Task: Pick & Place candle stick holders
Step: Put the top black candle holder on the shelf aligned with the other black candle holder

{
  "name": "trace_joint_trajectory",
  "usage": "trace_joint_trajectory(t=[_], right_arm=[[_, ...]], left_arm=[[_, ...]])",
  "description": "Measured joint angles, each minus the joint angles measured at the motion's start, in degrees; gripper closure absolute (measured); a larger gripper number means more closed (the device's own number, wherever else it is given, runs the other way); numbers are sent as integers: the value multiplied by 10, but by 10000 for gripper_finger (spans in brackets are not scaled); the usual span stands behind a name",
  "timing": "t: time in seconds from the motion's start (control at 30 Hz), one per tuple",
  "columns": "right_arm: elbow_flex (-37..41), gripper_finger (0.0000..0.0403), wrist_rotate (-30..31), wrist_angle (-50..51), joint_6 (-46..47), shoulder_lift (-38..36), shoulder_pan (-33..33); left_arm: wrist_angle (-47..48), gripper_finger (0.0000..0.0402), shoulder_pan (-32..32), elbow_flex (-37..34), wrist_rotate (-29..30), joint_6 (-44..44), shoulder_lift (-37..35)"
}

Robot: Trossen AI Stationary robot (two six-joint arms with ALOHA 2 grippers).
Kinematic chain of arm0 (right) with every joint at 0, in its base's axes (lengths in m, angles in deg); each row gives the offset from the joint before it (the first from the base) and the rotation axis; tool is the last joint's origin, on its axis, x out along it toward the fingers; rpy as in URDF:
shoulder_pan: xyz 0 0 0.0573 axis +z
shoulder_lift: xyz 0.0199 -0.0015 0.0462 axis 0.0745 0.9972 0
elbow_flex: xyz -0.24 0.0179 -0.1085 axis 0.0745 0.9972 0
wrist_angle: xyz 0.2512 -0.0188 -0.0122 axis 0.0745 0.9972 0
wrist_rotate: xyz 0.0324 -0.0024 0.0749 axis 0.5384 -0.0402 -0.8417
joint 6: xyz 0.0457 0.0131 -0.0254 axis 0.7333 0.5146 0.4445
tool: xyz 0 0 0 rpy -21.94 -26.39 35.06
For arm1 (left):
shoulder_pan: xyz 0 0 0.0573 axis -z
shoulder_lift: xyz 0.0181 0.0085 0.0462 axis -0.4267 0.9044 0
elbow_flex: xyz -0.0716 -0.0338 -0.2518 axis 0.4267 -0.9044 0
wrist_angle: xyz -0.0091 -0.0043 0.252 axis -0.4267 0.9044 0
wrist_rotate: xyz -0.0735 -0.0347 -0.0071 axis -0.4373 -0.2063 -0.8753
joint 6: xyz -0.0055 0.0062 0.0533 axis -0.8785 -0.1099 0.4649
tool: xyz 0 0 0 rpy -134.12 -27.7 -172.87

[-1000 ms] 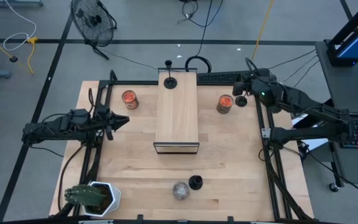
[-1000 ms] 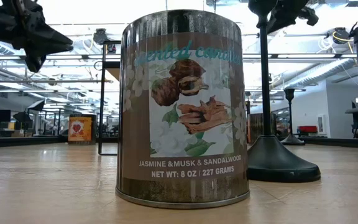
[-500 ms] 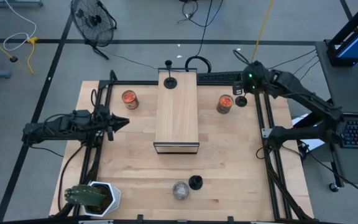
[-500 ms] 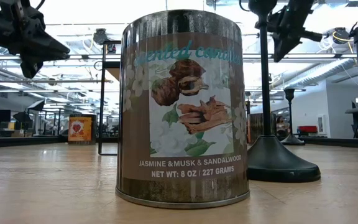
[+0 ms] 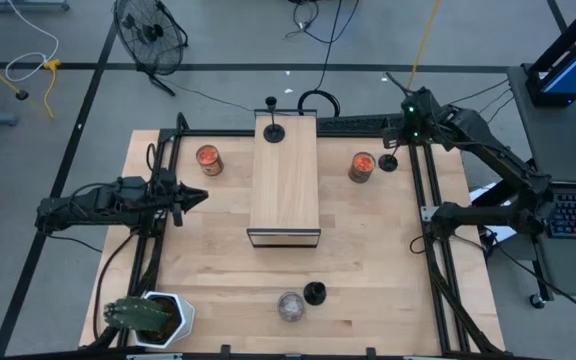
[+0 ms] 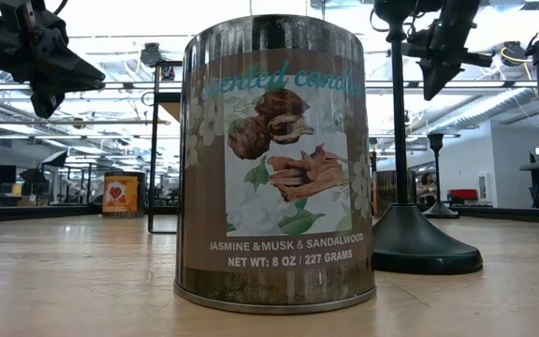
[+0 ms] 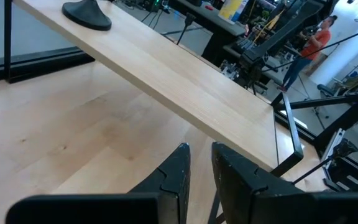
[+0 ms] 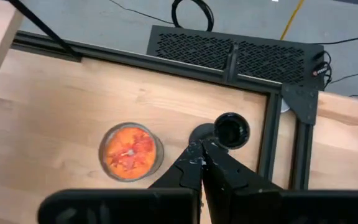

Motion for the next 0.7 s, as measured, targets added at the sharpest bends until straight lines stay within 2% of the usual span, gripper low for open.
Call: trace_joint_trajectory(t=[0.17, 0.3, 0.7], right_arm=[[0, 402, 0, -3, -12, 0, -22], [0, 385, 0, -5, -31, 0, -29], [0, 267, 2, -23, -10, 0, -35]], left_arm=[[0, 330, 0, 0, 0, 0, 0], [10, 330, 0, 0, 0, 0, 0], [30, 330, 0, 0, 21, 36, 0]])
